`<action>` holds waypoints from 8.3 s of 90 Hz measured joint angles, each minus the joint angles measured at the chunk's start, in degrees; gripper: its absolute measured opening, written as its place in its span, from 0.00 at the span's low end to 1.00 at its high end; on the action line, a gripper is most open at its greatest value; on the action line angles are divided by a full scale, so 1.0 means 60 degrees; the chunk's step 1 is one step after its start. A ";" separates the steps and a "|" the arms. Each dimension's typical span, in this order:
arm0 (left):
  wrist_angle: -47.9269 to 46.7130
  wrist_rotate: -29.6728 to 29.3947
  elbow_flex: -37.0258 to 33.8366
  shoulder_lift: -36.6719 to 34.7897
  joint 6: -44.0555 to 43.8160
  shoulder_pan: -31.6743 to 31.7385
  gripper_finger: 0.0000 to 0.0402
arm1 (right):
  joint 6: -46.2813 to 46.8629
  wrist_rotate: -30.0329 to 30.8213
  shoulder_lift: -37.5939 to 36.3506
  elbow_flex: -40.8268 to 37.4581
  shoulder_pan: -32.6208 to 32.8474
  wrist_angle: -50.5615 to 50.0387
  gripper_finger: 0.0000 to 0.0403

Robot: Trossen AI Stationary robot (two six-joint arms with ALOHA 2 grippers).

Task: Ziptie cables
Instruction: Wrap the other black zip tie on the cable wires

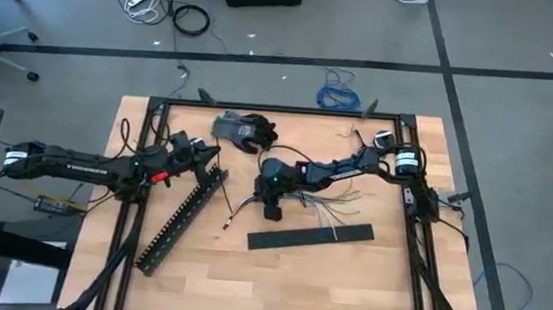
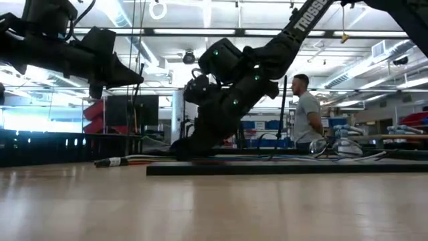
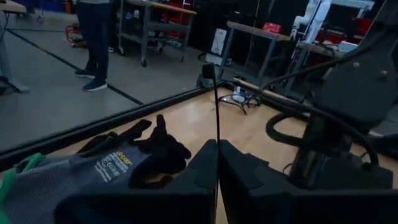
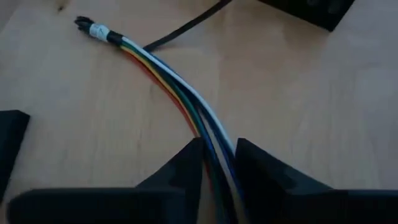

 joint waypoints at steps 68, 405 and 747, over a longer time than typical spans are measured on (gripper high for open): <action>-0.0020 -0.0004 0.0000 0.0000 0.0004 0.0000 0.00 | 0.0250 -0.0915 -0.0480 -0.0029 0.0047 0.0500 0.00; 0.4664 -0.3563 0.1180 0.7275 -0.1397 -0.2524 0.00 | -0.3825 0.3745 -0.0458 -0.0029 0.2708 -0.0605 0.65; 0.4266 -0.3213 0.1180 0.7272 -0.1799 -0.2954 0.00 | -0.1915 0.4228 -0.0012 -0.0018 0.2983 -0.0548 0.17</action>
